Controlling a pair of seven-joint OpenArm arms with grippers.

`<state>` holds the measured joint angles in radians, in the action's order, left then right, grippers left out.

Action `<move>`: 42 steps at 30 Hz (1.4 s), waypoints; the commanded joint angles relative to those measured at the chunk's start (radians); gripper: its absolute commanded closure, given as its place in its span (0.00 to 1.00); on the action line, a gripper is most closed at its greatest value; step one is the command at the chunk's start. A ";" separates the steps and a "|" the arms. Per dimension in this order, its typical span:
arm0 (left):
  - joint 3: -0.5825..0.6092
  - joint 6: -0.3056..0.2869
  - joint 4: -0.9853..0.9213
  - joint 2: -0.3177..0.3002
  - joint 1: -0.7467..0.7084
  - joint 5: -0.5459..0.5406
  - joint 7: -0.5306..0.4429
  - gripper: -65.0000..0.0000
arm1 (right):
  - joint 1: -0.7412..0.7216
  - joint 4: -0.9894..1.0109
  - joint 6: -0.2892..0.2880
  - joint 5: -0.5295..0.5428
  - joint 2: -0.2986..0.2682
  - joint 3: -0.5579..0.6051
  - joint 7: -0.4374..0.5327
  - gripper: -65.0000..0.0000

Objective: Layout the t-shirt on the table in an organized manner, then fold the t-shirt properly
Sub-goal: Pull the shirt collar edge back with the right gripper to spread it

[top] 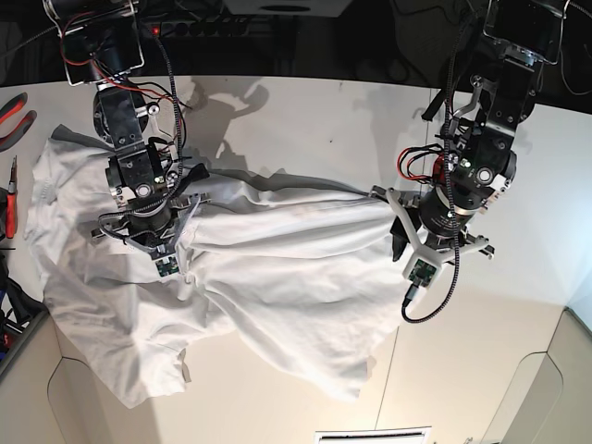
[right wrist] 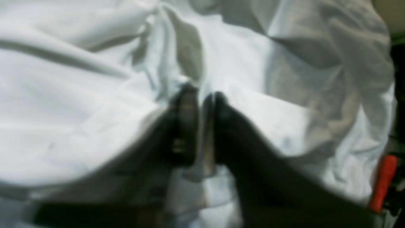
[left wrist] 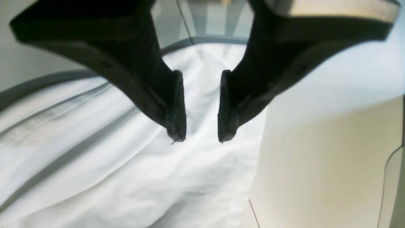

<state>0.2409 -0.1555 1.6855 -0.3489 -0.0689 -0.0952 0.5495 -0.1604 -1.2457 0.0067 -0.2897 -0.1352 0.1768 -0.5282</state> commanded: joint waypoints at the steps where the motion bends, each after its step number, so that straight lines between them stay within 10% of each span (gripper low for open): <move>1: -0.006 0.001 0.014 -0.006 0.016 0.002 -0.024 0.69 | -0.016 -0.018 0.006 -0.010 -0.006 -0.004 -0.003 1.00; 14: -0.006 0.000 -0.084 -0.005 0.017 0.003 -0.056 0.69 | 0.060 -0.470 0.007 -0.072 -0.006 -0.003 -0.262 1.00; 20: -0.006 0.001 -0.175 -0.006 0.039 0.036 -0.084 0.69 | 0.131 -0.655 -0.102 -0.058 -0.006 -0.003 -0.425 1.00; 42: -0.006 0.001 -0.249 -0.007 0.116 0.036 -0.082 0.69 | 0.751 -1.110 -0.198 0.036 -0.087 -0.003 -0.509 1.00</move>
<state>0.2409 -0.1616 1.4200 -0.3470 0.0284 -0.0612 0.4854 0.5846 -2.3348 -0.1944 -0.2512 -0.2188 0.1761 -1.0454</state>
